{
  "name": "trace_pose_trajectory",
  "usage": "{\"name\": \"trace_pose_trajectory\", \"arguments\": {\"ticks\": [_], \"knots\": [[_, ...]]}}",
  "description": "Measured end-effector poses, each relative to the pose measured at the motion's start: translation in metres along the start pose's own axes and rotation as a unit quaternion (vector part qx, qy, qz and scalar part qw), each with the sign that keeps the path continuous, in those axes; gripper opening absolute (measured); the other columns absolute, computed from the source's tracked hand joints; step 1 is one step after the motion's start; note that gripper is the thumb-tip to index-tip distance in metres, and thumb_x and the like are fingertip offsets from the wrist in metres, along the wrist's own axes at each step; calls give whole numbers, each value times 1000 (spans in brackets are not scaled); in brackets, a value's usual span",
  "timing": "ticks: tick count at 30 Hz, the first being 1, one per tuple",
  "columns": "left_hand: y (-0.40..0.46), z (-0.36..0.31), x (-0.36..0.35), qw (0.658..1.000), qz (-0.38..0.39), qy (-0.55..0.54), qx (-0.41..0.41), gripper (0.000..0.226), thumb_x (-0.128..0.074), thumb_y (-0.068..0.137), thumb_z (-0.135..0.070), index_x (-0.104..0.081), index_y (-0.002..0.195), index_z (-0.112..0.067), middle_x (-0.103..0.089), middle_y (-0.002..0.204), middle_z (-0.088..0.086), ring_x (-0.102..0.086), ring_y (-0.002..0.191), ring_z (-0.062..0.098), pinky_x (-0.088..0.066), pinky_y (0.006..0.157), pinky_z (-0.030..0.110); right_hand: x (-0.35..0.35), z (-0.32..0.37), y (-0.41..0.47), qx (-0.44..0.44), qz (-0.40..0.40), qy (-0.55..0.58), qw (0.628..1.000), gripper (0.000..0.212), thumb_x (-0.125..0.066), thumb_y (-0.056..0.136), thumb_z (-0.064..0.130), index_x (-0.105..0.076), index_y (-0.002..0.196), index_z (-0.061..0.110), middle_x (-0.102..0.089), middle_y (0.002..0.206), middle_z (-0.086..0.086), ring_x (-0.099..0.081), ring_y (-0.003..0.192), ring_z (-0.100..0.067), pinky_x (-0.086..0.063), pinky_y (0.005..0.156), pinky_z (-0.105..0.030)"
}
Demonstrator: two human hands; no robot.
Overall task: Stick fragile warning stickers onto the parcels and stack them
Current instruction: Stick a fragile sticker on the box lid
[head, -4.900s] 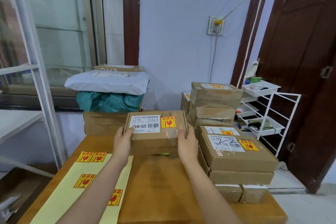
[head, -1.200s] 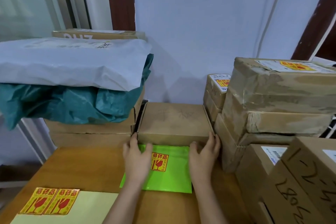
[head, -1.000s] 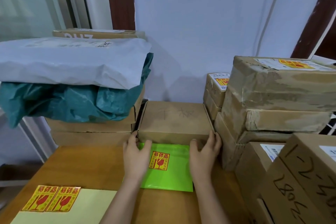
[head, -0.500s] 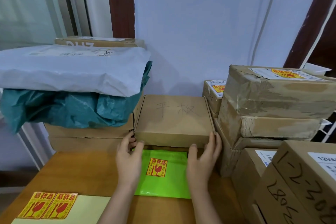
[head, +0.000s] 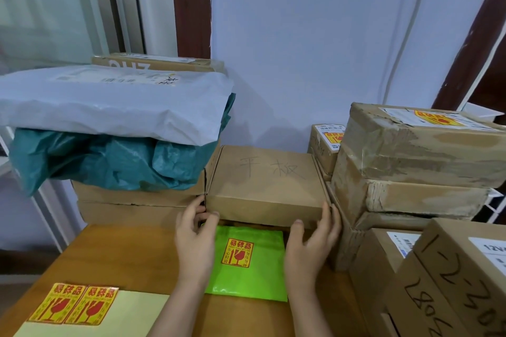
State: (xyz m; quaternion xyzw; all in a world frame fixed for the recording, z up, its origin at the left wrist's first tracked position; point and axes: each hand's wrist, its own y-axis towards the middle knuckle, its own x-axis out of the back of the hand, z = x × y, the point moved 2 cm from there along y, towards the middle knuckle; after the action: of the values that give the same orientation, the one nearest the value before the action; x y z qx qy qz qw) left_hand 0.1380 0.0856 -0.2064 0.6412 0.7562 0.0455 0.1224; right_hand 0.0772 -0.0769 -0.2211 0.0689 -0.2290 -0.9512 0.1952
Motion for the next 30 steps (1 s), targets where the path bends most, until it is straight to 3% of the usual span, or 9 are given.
{"name": "trace_pose_trajectory", "arguments": {"ticks": [3,7,10,14,17,20,24,30], "knots": [[0,-1,0,1000,-5,-5,-6,36,-61,85,2,-58,112,-22,-54,113,15,-54,75,-10,-40,77,13,-1,0,-1,1,-3,3,1000,76,-42,73,40,-42,139,3,-32,146,-12,-33,135,-29,-30,112,-45],[1,-1,1,1000,-8,-8,-8,34,-62,85,2,-59,112,-20,-54,109,12,-55,81,2,-41,78,17,-2,-4,-2,4,9,8,1000,73,-43,75,39,-41,140,6,-30,147,-8,-36,133,-31,-32,111,-50],[7,0,5,1000,-26,-10,-6,31,-63,85,1,-60,108,-19,-54,104,12,-53,79,7,-41,81,28,-7,-4,-7,17,22,10,1000,72,-44,76,38,-41,140,6,-29,147,-2,-37,133,-32,-33,109,-53],[1,-4,-1,1000,-2,-13,-12,34,-63,84,0,-60,110,-22,-53,106,7,-55,83,8,-42,82,22,-4,-8,-2,-12,5,15,1000,77,-43,73,42,-40,141,7,-28,149,-8,-36,133,-35,-32,109,-55],[-5,-7,-3,1000,5,-10,-15,36,-63,84,0,-59,110,-25,-53,108,8,-56,86,9,-42,87,28,-1,-6,0,-13,-5,19,1000,77,-43,72,42,-40,141,7,-28,149,-10,-35,133,-35,-32,109,-55],[-3,-7,-1,1000,1,-18,-13,34,-63,84,2,-59,110,-21,-53,110,14,-55,79,2,-41,83,25,-1,-4,-4,1,-10,17,1000,74,-44,73,40,-41,140,6,-28,149,-9,-34,134,-34,-32,110,-54],[-3,-10,-2,1000,7,-25,-17,33,-62,84,3,-60,109,-19,-53,111,18,-56,84,10,-42,79,18,-2,-8,-5,-5,-16,23,1000,73,-45,74,39,-41,139,7,-27,149,-8,-34,134,-34,-32,109,-55],[-5,-14,-1,999,5,-30,-22,34,-62,84,3,-59,108,-21,-54,110,17,-56,87,11,-41,80,15,-4,-8,-7,-12,-22,29,999,74,-45,73,39,-42,138,5,-27,148,-7,-35,133,-35,-34,108,-55]]}}
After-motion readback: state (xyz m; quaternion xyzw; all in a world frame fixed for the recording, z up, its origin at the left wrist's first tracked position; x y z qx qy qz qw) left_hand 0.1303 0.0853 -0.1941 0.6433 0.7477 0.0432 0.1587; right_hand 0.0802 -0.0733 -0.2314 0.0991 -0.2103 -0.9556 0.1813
